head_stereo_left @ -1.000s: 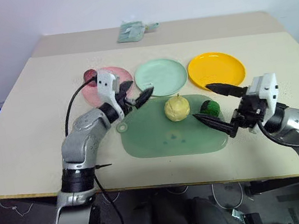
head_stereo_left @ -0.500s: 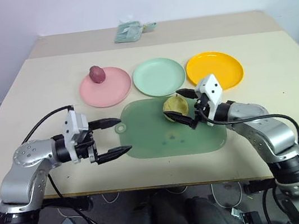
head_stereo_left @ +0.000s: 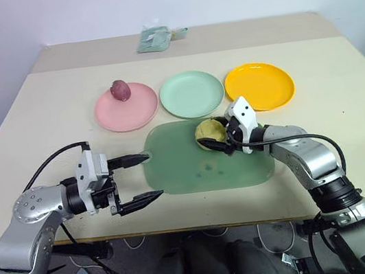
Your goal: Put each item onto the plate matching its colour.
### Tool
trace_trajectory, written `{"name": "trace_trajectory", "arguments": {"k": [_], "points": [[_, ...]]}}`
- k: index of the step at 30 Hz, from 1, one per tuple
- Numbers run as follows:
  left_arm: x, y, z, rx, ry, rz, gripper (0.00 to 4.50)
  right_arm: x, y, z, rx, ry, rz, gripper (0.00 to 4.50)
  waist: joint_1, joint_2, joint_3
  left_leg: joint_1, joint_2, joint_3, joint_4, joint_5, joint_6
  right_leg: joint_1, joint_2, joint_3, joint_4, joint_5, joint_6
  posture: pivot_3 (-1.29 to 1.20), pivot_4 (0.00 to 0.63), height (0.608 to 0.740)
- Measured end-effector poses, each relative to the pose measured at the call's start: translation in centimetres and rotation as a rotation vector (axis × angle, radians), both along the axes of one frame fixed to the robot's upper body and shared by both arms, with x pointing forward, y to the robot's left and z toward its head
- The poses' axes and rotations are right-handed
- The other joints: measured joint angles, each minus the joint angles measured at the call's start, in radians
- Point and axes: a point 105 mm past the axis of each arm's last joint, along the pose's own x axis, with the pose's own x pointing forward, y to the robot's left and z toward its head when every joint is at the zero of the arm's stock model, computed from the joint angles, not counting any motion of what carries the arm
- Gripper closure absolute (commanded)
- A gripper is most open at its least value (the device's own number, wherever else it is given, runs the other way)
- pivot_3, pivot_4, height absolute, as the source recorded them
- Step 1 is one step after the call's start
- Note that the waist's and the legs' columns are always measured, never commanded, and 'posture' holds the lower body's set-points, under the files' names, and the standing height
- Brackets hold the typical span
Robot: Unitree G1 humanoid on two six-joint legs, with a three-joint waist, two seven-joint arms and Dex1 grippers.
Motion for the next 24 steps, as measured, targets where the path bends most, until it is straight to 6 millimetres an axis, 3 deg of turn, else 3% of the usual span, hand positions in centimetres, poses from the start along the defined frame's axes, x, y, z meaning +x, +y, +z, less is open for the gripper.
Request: {"name": "trace_trajectory", "arguments": {"k": [3, 7, 10, 12, 16, 18, 19, 24], "points": [[0.1, -0.1, 0.0, -0.008, -0.004, 0.014, 0.0, 0.7, -0.3, 0.6, 0.0, -0.022, -0.012, 1.29, -0.002, 0.001, 0.0, 0.0, 0.0, 0.0, 0.0, 0.0, 0.0, 0.0, 0.0, 0.0, 0.0, 0.0, 0.0, 0.0, 0.15, 0.74], [0.0, -0.4, 0.3, -0.021, -0.024, 0.025, 0.0, 3.5, -1.3, 4.7, 0.043, -0.147, -0.066, 1.29, -0.014, 0.002, 0.001, 0.0, 0.0, 0.0, 0.0, 0.0, -0.001, 0.0, 0.0, 0.0, 0.001, 0.0, 0.0, 0.0, 0.15, 0.74], [0.1, -0.6, 0.4, -0.033, -0.034, 0.04, 0.0, 6.8, -3.8, 8.2, 0.031, -0.276, -0.191, 1.29, -0.018, 0.002, 0.001, 0.001, 0.0, 0.0, 0.0, 0.001, -0.001, 0.0, 0.001, 0.0, 0.002, 0.0, 0.0, 0.0, 0.15, 0.74], [0.2, -0.6, 0.4, -0.038, -0.041, 0.056, 0.0, 9.1, -5.8, 9.2, 0.019, -0.309, -0.299, 1.29, -0.02, 0.002, 0.001, 0.001, 0.0, 0.001, -0.001, 0.001, -0.002, 0.0, 0.001, 0.0, 0.002, 0.0, 0.0, 0.0, 0.15, 0.74], [0.3, -0.8, 0.8, -0.049, -0.067, 0.082, 0.0, 11.5, -9.3, 8.5, -0.018, -0.283, -0.475, 1.29, -0.021, 0.002, 0.001, 0.001, 0.0, 0.001, -0.003, 0.002, -0.003, -0.001, 0.001, 0.0, 0.001, 0.0, 0.0, 0.0, 0.15, 0.74], [0.4, -0.8, 0.9, -0.051, -0.075, 0.093, 0.0, 11.8, -10.3, 7.3, -0.042, -0.247, -0.531, 0.24, -0.022, 0.002, 0.001, 0.001, 0.0, 0.001, -0.003, 0.002, -0.003, -0.001, 0.001, 0.0, 0.001, 0.0, 0.0, 0.0, 0.15, 0.74], [0.4, -0.8, 1.0, -0.052, -0.077, 0.099, 0.0, 11.8, -10.6, 6.6, -0.051, -0.229, -0.549, 0.04, -0.022, 0.002, 0.002, 0.001, 0.0, 0.001, -0.003, 0.002, -0.003, -0.001, 0.001, 0.0, 0.001, 0.0, 0.0, 0.0, 0.15, 0.74], [0.8, -0.8, 1.1, -0.06, -0.083, 0.159, 0.0, 11.8, -11.3, 4.4, -0.078, -0.172, -0.601, 0.04, -0.022, 0.006, 0.004, 0.001, 0.0, 0.001, -0.002, 0.002, -0.003, -0.001, 0.001, 0.0, 0.003, 0.0, 0.0, 0.0, 0.15, 0.74]]}}
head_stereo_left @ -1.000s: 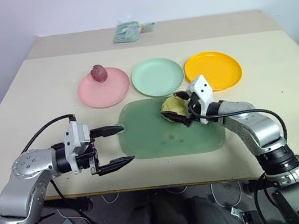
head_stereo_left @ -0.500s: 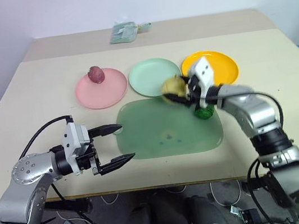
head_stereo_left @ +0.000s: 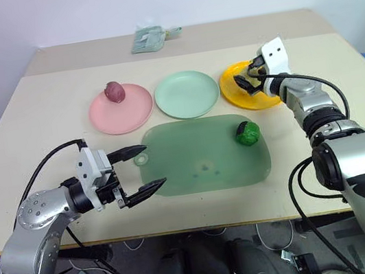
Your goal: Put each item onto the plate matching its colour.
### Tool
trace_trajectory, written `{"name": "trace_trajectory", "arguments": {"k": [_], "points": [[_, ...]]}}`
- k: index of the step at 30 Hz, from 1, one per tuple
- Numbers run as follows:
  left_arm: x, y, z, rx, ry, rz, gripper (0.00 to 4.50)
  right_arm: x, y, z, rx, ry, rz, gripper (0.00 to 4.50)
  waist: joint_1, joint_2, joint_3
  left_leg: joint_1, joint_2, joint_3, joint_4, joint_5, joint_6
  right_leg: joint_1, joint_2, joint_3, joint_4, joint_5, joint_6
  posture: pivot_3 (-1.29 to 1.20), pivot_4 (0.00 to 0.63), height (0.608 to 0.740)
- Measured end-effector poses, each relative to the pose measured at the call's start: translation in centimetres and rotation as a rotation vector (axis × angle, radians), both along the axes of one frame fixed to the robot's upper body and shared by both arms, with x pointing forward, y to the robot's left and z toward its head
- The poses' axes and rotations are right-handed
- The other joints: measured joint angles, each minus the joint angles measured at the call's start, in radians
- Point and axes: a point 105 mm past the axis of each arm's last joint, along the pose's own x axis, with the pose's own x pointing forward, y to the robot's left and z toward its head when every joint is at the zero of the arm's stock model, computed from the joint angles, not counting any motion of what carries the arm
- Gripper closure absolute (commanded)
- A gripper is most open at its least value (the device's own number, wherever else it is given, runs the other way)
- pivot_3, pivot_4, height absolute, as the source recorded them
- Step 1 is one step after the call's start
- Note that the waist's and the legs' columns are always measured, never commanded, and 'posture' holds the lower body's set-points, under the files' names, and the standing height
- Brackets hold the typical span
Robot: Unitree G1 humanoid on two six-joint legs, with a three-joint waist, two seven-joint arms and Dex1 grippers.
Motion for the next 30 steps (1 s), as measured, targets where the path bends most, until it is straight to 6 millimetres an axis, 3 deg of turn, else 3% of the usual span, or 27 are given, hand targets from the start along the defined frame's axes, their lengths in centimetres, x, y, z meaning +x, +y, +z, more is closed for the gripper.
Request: {"name": "trace_trajectory", "arguments": {"k": [5, 8, 11, 13, 19, 23, 26, 30], "points": [[1.3, -0.6, 1.2, -0.047, -0.036, 0.069, 0.0, -0.1, -0.1, 1.0, 0.029, -0.046, 0.028, 0.04, 0.005, 0.001, 0.001, 0.001, 0.0, 0.0, 0.002, 0.001, -0.002, 0.0, 0.001, 0.0, 0.005, 0.0, 0.001, 0.0, 0.15, 0.74], [2.5, -2.0, 1.7, -0.053, -0.076, 0.062, 0.0, -0.6, -1.0, 3.3, 0.064, -0.117, 0.075, 0.04, 0.011, 0.004, 0.002, 0.002, -0.001, 0.0, 0.003, 0.002, 0.0, 0.001, 0.0, 0.0, 0.006, 0.002, 0.003, 0.0, 0.15, 0.74], [4.4, -4.3, 1.3, -0.08, -0.055, 0.027, 0.0, -2.5, -2.1, 7.3, 0.076, -0.258, 0.189, 0.04, 0.017, 0.004, 0.002, 0.002, -0.002, -0.001, 0.003, 0.003, 0.001, 0.003, 0.0, 0.0, 0.006, 0.002, 0.004, 0.0, 0.15, 0.74], [5.4, -5.7, 0.9, -0.077, -0.029, -0.006, 0.0, -4.8, -2.7, 8.5, 0.056, -0.302, 0.258, 0.04, 0.019, 0.003, 0.002, 0.002, -0.002, -0.001, 0.003, 0.002, 0.002, 0.002, 0.0, -0.001, 0.006, 0.002, 0.004, 0.0, 0.15, 0.74], [8.5, -8.8, -0.8, -0.023, 0.025, -0.125, 0.0, -14.9, -4.7, 3.9, 0.017, -0.09, 0.326, 0.04, 0.039, 0.004, 0.003, -0.001, -0.002, -0.001, 0.004, 0.002, 0.003, 0.001, 0.0, -0.001, 0.006, 0.001, 0.005, 0.0, 0.15, 0.74], [10.2, -10.7, -0.5, -0.011, 0.02, -0.198, 0.0, -20.5, -5.7, 3.2, -0.001, -0.019, 0.263, 0.04, 0.034, 0.002, 0.004, 0.0, -0.002, -0.001, 0.008, 0.002, 0.004, 0.002, 0.0, 0.0, 0.005, 0.001, 0.004, 0.0, 0.15, 0.74], [10.8, -11.9, -0.2, -0.011, 0.021, -0.263, 0.0, -23.7, -5.9, 3.1, -0.009, 0.013, 0.216, 0.04, 0.033, -0.002, 0.006, 0.001, -0.001, -0.001, 0.008, 0.003, 0.005, 0.004, 0.0, 0.0, 0.005, 0.0, 0.004, 0.0, 0.15, 0.74], [11.4, -13.3, -0.5, 0.007, 0.05, -0.327, 0.0, -26.1, -5.6, 2.6, -0.002, 0.04, 0.168, 0.04, 0.033, -0.004, 0.007, 0.002, -0.001, -0.001, 0.01, 0.003, 0.005, 0.005, 0.0, 0.0, 0.005, 0.0, 0.004, 0.0, 0.15, 0.74]]}}
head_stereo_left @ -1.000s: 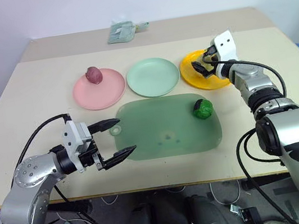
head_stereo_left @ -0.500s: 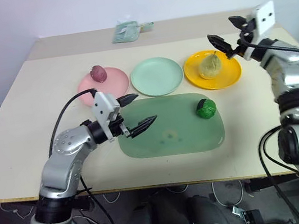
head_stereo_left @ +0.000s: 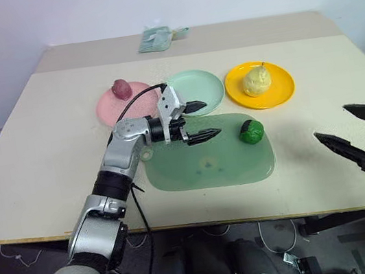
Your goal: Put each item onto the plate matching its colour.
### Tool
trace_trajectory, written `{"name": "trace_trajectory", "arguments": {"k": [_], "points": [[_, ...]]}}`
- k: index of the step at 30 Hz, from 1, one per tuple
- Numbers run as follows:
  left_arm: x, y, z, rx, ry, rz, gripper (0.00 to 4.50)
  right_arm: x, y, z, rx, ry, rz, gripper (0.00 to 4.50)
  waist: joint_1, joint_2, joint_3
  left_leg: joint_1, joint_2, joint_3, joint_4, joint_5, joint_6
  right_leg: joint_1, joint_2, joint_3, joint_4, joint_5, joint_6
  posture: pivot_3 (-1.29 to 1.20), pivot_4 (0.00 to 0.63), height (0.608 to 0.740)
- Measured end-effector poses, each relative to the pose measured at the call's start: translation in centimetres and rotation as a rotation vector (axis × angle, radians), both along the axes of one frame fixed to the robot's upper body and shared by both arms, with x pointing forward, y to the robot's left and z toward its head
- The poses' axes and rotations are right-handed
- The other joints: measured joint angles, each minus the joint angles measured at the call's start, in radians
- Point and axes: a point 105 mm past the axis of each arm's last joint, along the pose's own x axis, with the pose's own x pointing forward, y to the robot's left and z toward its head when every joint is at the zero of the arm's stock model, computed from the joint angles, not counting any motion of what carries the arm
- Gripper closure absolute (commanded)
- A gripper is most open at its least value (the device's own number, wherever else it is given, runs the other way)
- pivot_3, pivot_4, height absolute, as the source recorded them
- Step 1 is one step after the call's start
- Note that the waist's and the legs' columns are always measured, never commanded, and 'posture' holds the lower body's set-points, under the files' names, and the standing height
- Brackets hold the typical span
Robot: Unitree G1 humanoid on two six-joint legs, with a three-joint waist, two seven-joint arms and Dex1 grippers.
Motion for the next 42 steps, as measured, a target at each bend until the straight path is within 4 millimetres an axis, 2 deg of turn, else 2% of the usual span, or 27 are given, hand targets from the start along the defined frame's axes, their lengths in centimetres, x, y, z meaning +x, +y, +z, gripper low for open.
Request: {"name": "trace_trajectory", "arguments": {"k": [7, 13, 22, 33, 37, 39, 42], "points": [[0.1, -2.3, -1.4, 0.095, 0.015, -0.099, 0.0, -2.1, 1.5, 0.0, 0.0, 0.002, -0.015, 0.04, 0.004, -0.002, 0.001, -0.007, 0.0, -0.001, 0.006, -0.002, 0.003, -0.002, 0.0, -0.001, -0.001, 0.002, 0.005, 0.0, 0.15, 0.74], [0.1, -3.7, -2.4, 0.179, 0.001, -0.138, 0.0, -3.2, 1.5, -0.7, 0.009, 0.041, -0.047, 0.04, 0.002, -0.002, 0.001, -0.011, 0.0, -0.001, 0.008, -0.003, 0.005, -0.003, 0.0, -0.001, -0.006, 0.004, 0.009, 0.0, 0.15, 0.74], [-0.4, -6.4, -3.4, 0.232, 0.0, -0.159, 0.0, -3.1, 2.6, -0.2, 0.013, 0.003, -0.037, 0.04, 0.005, -0.003, 0.002, -0.012, 0.0, -0.001, 0.008, -0.003, 0.006, -0.003, 0.0, -0.002, -0.008, 0.005, 0.011, 0.0, 0.15, 0.74], [0.3, -8.8, -4.6, 0.295, -0.027, -0.028, 0.0, -2.2, 3.7, 0.0, 0.04, -0.022, -0.013, 0.04, 0.005, -0.003, 0.002, -0.012, 0.0, -0.001, 0.008, -0.004, 0.006, -0.003, 0.0, -0.002, -0.008, 0.006, 0.013, 0.0, 0.15, 0.74], [0.8, -8.6, -4.3, 0.289, -0.034, 0.0, 0.0, -1.6, 4.3, 0.3, 0.047, -0.046, 0.009, 0.04, 0.002, -0.003, 0.002, -0.012, 0.0, -0.001, 0.008, -0.004, 0.006, -0.003, 0.0, -0.002, -0.008, 0.006, 0.013, 0.0, 0.15, 0.74], [1.3, -7.8, -3.5, 0.269, -0.038, 0.012, 0.0, -1.2, 5.0, 0.4, 0.06, -0.055, 0.031, 0.04, 0.0, -0.003, 0.002, -0.012, 0.0, -0.001, 0.008, -0.004, 0.006, -0.003, 0.0, -0.002, -0.007, 0.006, 0.013, 0.0, 0.15, 0.74], [2.7, -4.0, -1.2, 0.19, -0.061, 0.047, 0.0, 0.0, 6.7, 0.0, 0.077, -0.065, 0.074, 0.04, -0.011, -0.002, 0.001, -0.01, 0.0, -0.001, 0.008, -0.004, 0.006, -0.004, 0.001, 0.0, -0.005, 0.006, 0.012, 0.0, 0.15, 0.74]]}}
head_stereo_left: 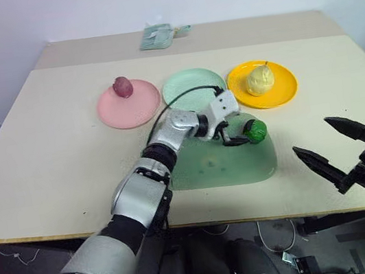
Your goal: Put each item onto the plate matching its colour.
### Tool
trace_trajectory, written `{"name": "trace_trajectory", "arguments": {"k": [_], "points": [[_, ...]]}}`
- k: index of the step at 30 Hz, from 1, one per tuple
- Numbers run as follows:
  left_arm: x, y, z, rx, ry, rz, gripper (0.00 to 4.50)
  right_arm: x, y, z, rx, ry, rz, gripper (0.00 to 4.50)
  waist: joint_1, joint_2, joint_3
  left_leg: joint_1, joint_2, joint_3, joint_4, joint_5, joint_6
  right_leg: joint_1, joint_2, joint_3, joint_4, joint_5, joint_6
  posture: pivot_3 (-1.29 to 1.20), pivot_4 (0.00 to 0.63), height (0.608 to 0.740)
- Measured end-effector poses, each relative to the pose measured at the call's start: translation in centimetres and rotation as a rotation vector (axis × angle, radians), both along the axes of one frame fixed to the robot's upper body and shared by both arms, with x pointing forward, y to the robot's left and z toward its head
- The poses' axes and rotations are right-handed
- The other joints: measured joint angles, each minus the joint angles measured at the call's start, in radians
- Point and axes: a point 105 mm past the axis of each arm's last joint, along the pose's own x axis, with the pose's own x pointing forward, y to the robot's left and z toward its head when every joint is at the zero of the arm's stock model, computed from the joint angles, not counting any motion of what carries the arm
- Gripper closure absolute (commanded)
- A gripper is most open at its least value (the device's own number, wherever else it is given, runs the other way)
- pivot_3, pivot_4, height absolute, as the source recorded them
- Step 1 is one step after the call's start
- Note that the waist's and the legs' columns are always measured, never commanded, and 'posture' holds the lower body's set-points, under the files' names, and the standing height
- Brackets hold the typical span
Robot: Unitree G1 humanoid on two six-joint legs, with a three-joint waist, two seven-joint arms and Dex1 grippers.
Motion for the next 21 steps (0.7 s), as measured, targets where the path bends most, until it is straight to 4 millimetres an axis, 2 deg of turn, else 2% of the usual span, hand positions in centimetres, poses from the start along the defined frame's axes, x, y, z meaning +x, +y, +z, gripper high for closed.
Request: {"name": "trace_trajectory", "arguments": {"k": [2, 3, 4, 6, 8, 9, 11, 13, 16, 21], "points": [[-0.1, 4.8, 0.7, -0.084, -0.004, 0.044, 0.0, 1.1, 1.5, -0.6, 0.016, 0.0, 0.038, 0.04, -0.017, 0.003, -0.002, 0.001, 0.001, 0.0, -0.002, 0.0, 0.0, 0.0, 0.0, 0.001, 0.001, 0.0, -0.001, 0.0, 0.15, 0.74], [-0.8, 6.9, 0.7, -0.114, -0.02, 0.061, 0.0, 1.6, 2.0, -1.0, 0.024, 0.008, 0.051, 0.04, -0.022, 0.003, -0.002, 0.002, 0.001, 0.0, -0.003, 0.0, -0.001, -0.001, -0.001, 0.002, 0.0, 0.0, -0.002, 0.0, 0.15, 0.74], [-2.3, 9.9, -0.2, -0.145, -0.031, 0.088, 0.0, 2.4, 2.5, -1.6, 0.042, 0.019, 0.059, 0.04, -0.031, 0.003, -0.002, 0.003, 0.001, 0.0, -0.006, 0.0, -0.001, -0.001, -0.001, 0.003, 0.0, 0.001, -0.002, 0.0, 0.15, 0.74], [-5.6, 13.9, -2.2, -0.129, 0.035, 0.098, 0.0, 3.9, 2.8, -2.8, 0.053, 0.045, 0.057, 0.04, -0.025, 0.003, -0.001, 0.0, 0.0, 0.0, -0.006, 0.001, -0.002, -0.004, -0.002, 0.003, 0.0, 0.001, -0.003, 0.0, 0.15, 0.74], [-9.0, 16.7, -3.0, -0.077, 0.126, 0.058, 0.0, 5.5, 2.5, -3.2, 0.05, 0.042, 0.043, 0.04, -0.009, 0.002, 0.0, -0.003, 0.0, -0.001, -0.005, 0.002, -0.004, -0.005, -0.002, 0.003, 0.0, 0.0, -0.008, 0.0, 0.15, 0.74], [-10.1, 17.6, -2.5, -0.065, 0.136, 0.039, 0.0, 6.3, 2.3, -3.5, 0.044, 0.042, 0.037, 0.04, 0.005, 0.003, 0.0, -0.002, 0.0, -0.001, -0.004, 0.002, -0.004, -0.007, -0.003, 0.002, -0.001, 0.0, -0.009, 0.0, 0.15, 0.74], [-11.6, 18.5, -0.6, -0.062, 0.103, 0.009, 0.0, 7.4, 2.1, -4.0, 0.031, 0.046, 0.039, 0.04, 0.026, 0.005, 0.0, -0.002, 0.0, -0.001, -0.003, 0.001, -0.006, -0.003, -0.005, 0.0, -0.005, 0.001, -0.012, 0.0, 0.15, 0.74], [-14.0, 19.1, 0.4, -0.074, 0.094, -0.013, 0.0, 8.7, 2.1, -4.7, 0.027, 0.052, 0.05, 0.04, 0.018, 0.005, 0.0, 0.0, 0.0, 0.002, -0.003, 0.0, -0.004, 0.001, -0.007, 0.001, -0.009, 0.002, -0.013, 0.0, 0.15, 0.74], [-17.1, 19.3, 0.4, -0.09, 0.144, -0.022, 0.0, 10.2, 0.9, -6.1, 0.011, 0.08, 0.012, 0.04, 0.008, 0.006, 0.0, -0.001, 0.0, 0.007, -0.003, 0.001, -0.002, 0.001, -0.009, 0.001, -0.009, 0.002, -0.014, 0.0, 0.15, 0.74], [-19.3, 18.5, 1.0, -0.108, 0.139, -0.003, 0.0, 11.9, 0.3, -7.0, -0.011, 0.081, -0.013, 0.04, 0.009, 0.006, 0.0, -0.001, 0.0, 0.008, -0.004, 0.002, -0.001, 0.0, -0.009, 0.001, -0.004, 0.002, -0.013, 0.0, 0.15, 0.74]]}}
